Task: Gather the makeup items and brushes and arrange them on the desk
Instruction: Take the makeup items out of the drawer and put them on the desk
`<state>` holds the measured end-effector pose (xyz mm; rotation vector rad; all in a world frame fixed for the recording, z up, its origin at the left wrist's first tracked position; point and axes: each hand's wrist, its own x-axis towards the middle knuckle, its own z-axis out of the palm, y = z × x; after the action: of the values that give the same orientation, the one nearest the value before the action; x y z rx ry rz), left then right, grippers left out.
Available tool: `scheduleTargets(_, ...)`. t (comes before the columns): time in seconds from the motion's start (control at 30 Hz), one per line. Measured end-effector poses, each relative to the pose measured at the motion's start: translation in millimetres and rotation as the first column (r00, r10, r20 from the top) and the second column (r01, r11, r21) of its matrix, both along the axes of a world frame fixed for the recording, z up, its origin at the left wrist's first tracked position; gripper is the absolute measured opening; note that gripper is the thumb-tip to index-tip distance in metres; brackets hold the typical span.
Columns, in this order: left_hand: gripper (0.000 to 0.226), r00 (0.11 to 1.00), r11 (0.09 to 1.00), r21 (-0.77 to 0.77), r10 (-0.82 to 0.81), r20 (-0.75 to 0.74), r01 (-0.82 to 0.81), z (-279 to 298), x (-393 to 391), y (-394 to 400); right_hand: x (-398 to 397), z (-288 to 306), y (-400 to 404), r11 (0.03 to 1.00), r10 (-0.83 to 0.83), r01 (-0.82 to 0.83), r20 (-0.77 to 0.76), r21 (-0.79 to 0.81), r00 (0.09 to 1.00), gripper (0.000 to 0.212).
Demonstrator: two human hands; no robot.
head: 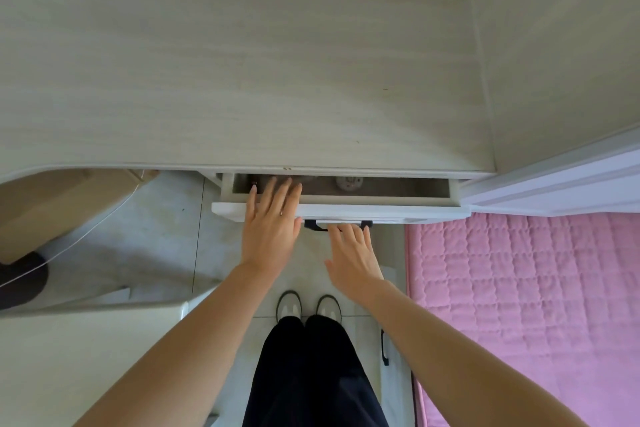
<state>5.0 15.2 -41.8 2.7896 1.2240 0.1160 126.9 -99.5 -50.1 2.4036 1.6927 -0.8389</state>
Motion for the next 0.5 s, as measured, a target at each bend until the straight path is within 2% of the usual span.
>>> scheduleTargets(0.13, 0.052, 1.000, 0.999, 0.035, -0.010, 0.003, 0.010, -6, -5, -5, 3, 5, -9, 0.999, 0.033, -0.032, -0.031, 0.019, 0.999, 0.066)
scheduleTargets(0.23, 0.051, 1.000, 0.999, 0.036, -0.002, 0.030, 0.001, -8, -7, -7, 8, 13, -15, 0.997, 0.021, -0.016, -0.067, 0.070, 0.998, 0.061)
scheduleTargets(0.4, 0.046, 0.998, 1.000, 0.011, 0.004, 0.066, -0.004, -5, -7, -10, 17, 46, -27, 0.948, -0.057, 0.069, -0.047, 0.310, 0.997, 0.053)
scheduleTargets(0.5, 0.045, 0.999, 1.000, -0.009, 0.007, 0.053, -0.007, -2, -8, -12, 30, 54, -31, 0.894, -0.097, 0.059, 0.063, 0.445, 0.993, 0.050)
